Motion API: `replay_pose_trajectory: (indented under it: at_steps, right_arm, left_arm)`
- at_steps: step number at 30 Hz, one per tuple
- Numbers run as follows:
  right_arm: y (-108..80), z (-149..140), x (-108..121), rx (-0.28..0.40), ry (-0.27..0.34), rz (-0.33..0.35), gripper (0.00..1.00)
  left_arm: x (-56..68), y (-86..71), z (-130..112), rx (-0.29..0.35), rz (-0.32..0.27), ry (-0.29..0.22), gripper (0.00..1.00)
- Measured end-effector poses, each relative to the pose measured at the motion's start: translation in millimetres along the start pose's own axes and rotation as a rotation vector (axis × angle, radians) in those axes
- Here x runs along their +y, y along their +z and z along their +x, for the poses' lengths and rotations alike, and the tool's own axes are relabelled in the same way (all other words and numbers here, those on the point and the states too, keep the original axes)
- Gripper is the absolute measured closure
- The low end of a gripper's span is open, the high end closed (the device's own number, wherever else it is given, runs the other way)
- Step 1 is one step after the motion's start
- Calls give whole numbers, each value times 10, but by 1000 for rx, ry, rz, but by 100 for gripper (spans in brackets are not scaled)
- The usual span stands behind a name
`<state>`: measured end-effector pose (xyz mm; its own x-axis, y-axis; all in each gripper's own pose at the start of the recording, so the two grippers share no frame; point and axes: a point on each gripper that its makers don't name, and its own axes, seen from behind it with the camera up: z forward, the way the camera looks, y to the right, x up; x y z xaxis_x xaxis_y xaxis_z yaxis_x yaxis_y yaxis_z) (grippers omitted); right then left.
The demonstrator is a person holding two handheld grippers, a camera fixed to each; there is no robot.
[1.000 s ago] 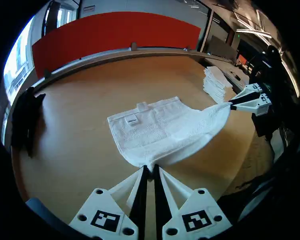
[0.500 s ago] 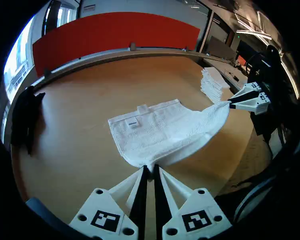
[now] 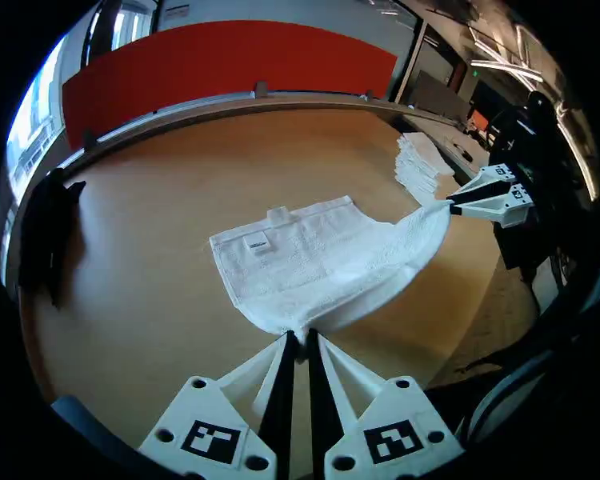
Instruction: Fold towel
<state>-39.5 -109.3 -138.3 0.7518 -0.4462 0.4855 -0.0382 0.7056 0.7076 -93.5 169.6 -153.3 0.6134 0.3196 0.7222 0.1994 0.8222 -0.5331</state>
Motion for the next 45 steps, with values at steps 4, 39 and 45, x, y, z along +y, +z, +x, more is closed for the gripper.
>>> replay_pose_trajectory:
  at_steps: [4,39,45]
  right_arm:
    - [1,0,11,-1,0,-1,89]
    - [632,-94,488,-65,22,-38,89]
    - [757,-137,556,-80,42,-35,89]
  left_arm:
    - [29,-4,-22,-4,-7,-6,89]
    - [-522,679,363,-15,42,-11,89]
    - [-619,836,358,-35,48,-12,89]
